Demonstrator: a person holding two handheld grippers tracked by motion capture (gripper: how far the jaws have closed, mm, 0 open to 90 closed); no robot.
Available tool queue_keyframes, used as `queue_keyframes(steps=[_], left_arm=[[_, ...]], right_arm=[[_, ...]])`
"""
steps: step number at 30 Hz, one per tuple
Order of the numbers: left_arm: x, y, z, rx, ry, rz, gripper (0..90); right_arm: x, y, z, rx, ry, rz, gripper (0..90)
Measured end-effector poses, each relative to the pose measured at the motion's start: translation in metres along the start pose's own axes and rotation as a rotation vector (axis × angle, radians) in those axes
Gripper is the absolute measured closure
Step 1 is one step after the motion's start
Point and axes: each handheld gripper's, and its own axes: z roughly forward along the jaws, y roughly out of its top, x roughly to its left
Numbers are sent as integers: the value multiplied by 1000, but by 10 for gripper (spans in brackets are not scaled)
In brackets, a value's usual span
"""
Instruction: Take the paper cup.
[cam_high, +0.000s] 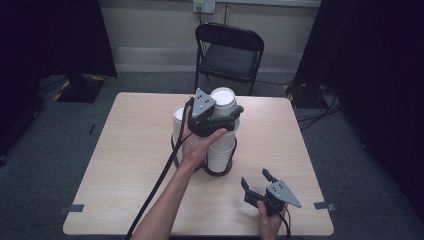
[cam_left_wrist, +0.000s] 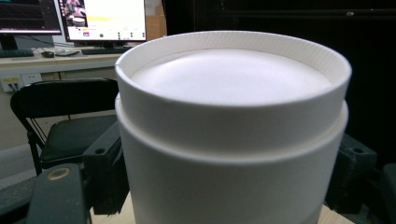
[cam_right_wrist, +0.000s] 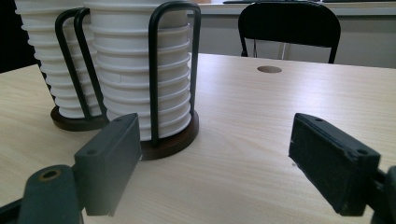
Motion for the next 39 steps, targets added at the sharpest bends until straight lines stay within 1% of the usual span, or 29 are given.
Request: queue_keyframes(steps=[5, 6, 7, 8, 9, 10, 11, 12, 14, 16, 17, 18, 19, 21, 23, 24, 26, 28, 30, 32, 35, 37, 38, 39], left_arm=[[0, 4, -3, -12, -4, 1, 194], [0, 6, -4, -4, -18, 10, 195], [0, 6, -4, -4, -18, 10, 195], [-1, 8, -5, -5, -10, 25, 195], [-1, 8, -5, -5, -10, 25, 195], [-1, 9, -6, -12, -15, 16, 195], [0, 10, -7, -6, -18, 24, 195], [0, 11, -9, -14, -12, 15, 195], [1, 13, -13, -20, -14, 17, 195], [1, 14, -17, -36, -14, 15, 195], [1, 15, -19, -43, -18, 15, 195], [2, 15, -23, -56, -21, 24, 195], [2, 15, -23, -56, -21, 24, 195], [3, 14, -27, -65, -19, 9, 195], [4, 14, -29, -66, -16, 7, 195], [6, 14, -33, -78, -14, -10, 195], [6, 14, -35, -83, -12, -16, 195], [6, 13, -39, -91, -13, -18, 195], [7, 12, -43, -87, -15, -14, 195], [6, 11, -48, -98, -28, -25, 195], [5, 9, -51, -108, -38, -16, 195], [5, 8, -55, -108, -35, -16, 195], [5, 7, -59, -112, -40, -20, 195], [5, 7, -59, -112, -40, -20, 195]], right_arm=[[0, 0, 0, 0, 1, 0, 162], [0, 0, 0, 0, 0, 0, 162], [0, 0, 0, 0, 0, 0, 162], [0, 0, 0, -1, -2, 1, 162], [0, 0, 0, -1, -2, 1, 162], [0, 0, 0, -1, 0, 0, 162], [0, 0, 0, -1, 0, 0, 162], [0, 0, 0, -1, -1, 0, 162], [0, 0, 0, -3, -1, -1, 162], [0, 0, 0, -1, 0, 0, 162], [0, 0, 0, -2, -1, -1, 162], [0, 0, 0, -2, -2, 0, 162], [0, 0, 0, -2, -2, 0, 162], [0, 0, 0, -3, -3, -2, 162], [0, 0, 0, -1, -2, -1, 162], [0, 0, 0, -3, -3, -2, 162], [0, 0, 0, -3, -3, -1, 162], [0, 0, 0, -3, -3, -2, 162], [0, 0, 0, -3, -3, -3, 162], [0, 0, 0, -4, -3, -3, 162], [0, 0, 0, -4, -3, -2, 162], [0, 0, 0, -3, -4, -2, 162], [0, 0, 0, -3, -3, -2, 162], [0, 0, 0, -3, -3, -2, 162]])
